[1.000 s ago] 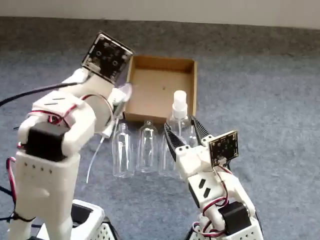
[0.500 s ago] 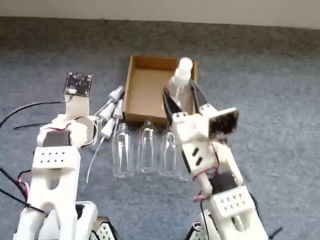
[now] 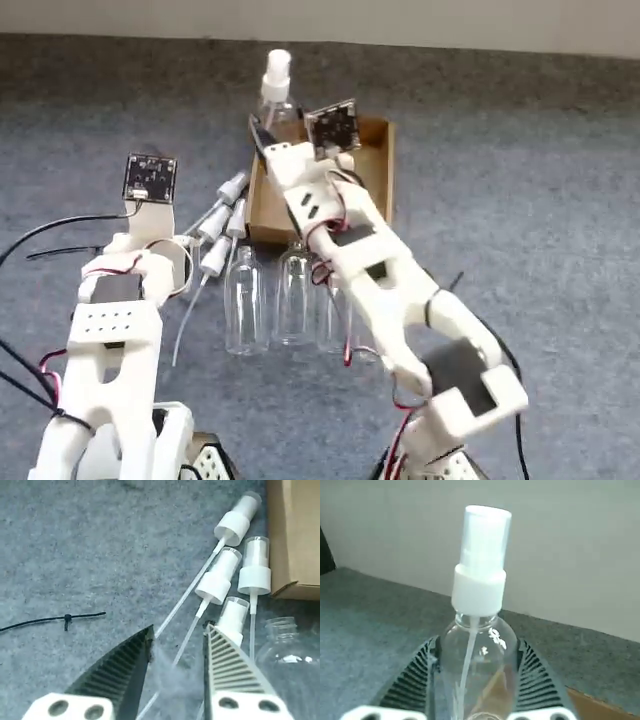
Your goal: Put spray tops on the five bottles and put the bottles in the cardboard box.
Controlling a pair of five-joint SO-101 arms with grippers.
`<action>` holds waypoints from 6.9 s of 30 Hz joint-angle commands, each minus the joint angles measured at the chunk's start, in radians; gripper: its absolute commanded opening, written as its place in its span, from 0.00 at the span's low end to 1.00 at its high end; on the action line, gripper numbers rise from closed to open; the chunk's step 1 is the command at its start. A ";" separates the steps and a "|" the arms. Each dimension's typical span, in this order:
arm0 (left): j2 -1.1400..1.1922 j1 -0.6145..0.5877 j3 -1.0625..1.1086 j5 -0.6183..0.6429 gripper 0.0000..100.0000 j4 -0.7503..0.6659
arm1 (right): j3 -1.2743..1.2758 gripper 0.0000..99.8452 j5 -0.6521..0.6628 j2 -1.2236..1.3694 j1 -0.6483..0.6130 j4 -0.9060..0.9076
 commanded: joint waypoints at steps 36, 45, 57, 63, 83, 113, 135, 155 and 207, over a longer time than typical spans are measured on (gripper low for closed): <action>-0.016 0.061 -0.002 0.005 0.15 -0.020 | -0.369 0.00 -0.006 0.499 0.076 -0.220; -0.016 0.061 -0.002 0.005 0.15 -0.020 | -0.371 0.01 -0.009 0.518 0.074 -0.228; -0.016 0.061 -0.002 0.005 0.15 -0.020 | -0.421 0.01 -0.011 0.519 0.074 -0.228; -0.016 0.061 -0.001 0.005 0.15 -0.020 | -0.417 0.05 -0.011 0.521 0.076 -0.228; -0.016 0.061 -0.001 0.005 0.15 -0.018 | -0.418 0.15 -0.006 0.521 0.056 -0.142; -0.016 0.062 0.010 0.005 0.15 -0.020 | -0.421 0.25 -0.012 0.519 0.051 -0.134; -0.016 0.093 0.015 0.005 0.15 -0.020 | -0.676 0.25 -0.012 0.510 0.058 0.128; -0.016 0.090 0.015 0.003 0.15 -0.021 | -1.514 0.25 -0.011 0.512 0.085 1.007; -0.016 0.087 0.048 0.003 0.15 -0.112 | -0.895 0.25 0.049 -0.213 0.282 2.081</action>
